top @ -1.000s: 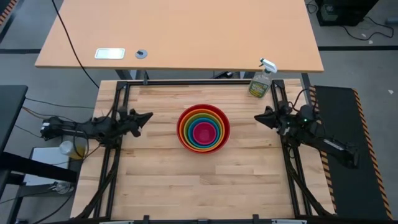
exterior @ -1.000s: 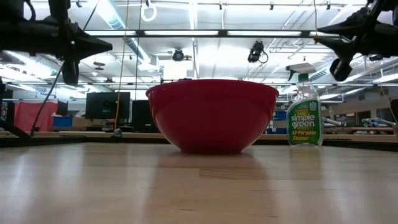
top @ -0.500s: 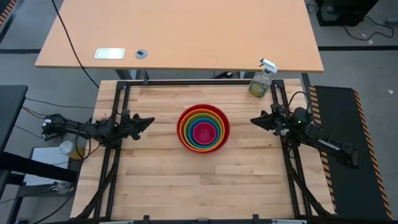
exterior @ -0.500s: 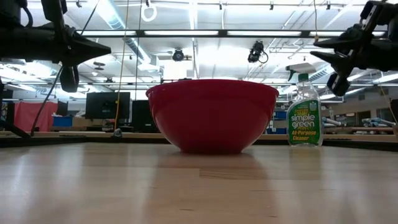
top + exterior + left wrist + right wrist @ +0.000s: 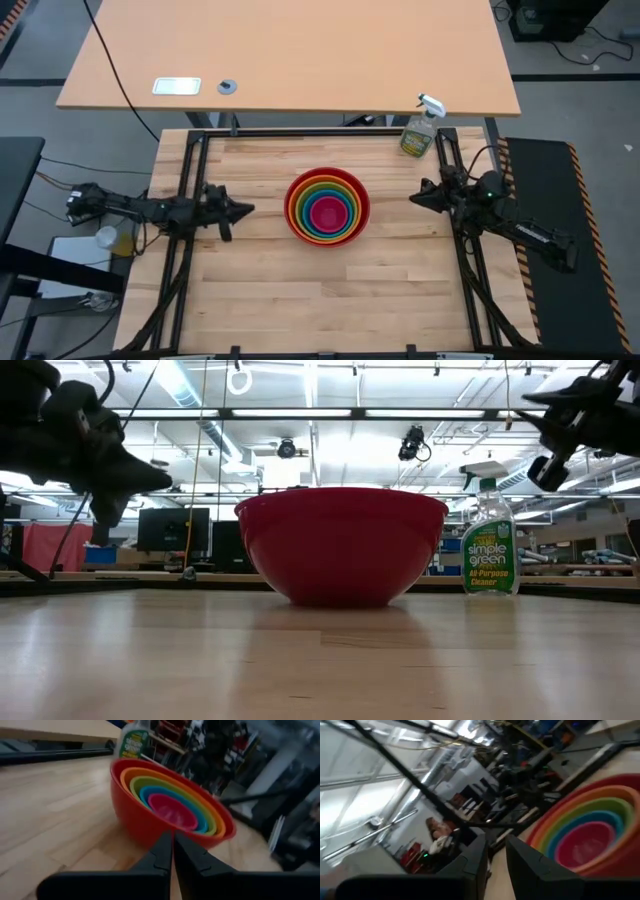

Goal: Nest bowls inside each other
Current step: Return to Home Position

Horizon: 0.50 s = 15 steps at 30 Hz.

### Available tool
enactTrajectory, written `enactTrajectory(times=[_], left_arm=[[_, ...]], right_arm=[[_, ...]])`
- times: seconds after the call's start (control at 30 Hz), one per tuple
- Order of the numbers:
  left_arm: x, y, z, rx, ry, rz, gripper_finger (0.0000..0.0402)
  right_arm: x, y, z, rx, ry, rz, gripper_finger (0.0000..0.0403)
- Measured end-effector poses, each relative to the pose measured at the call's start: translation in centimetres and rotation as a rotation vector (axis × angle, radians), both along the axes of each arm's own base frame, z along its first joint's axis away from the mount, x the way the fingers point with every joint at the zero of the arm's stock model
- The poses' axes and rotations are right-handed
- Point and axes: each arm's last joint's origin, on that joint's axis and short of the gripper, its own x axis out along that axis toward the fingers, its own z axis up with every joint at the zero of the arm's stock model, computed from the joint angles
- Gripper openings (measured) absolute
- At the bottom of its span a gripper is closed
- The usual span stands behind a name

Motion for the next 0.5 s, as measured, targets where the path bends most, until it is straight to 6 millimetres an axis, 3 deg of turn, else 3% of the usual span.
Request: enactTrajectory(times=[0.27, 0.5], left_arm=[[0.29, -0.06, -0.52, 0.175, 0.099, -0.025, 0.002], [0.33, -0.07, -0.59, 0.179, 0.107, -0.026, 0.002]], right_arm=[[0.1, -0.13, -0.38, 0.015, 0.034, -0.027, 0.0079], [0.13, -0.15, -0.62, -0.247, 0.024, -0.071, 0.0079]])
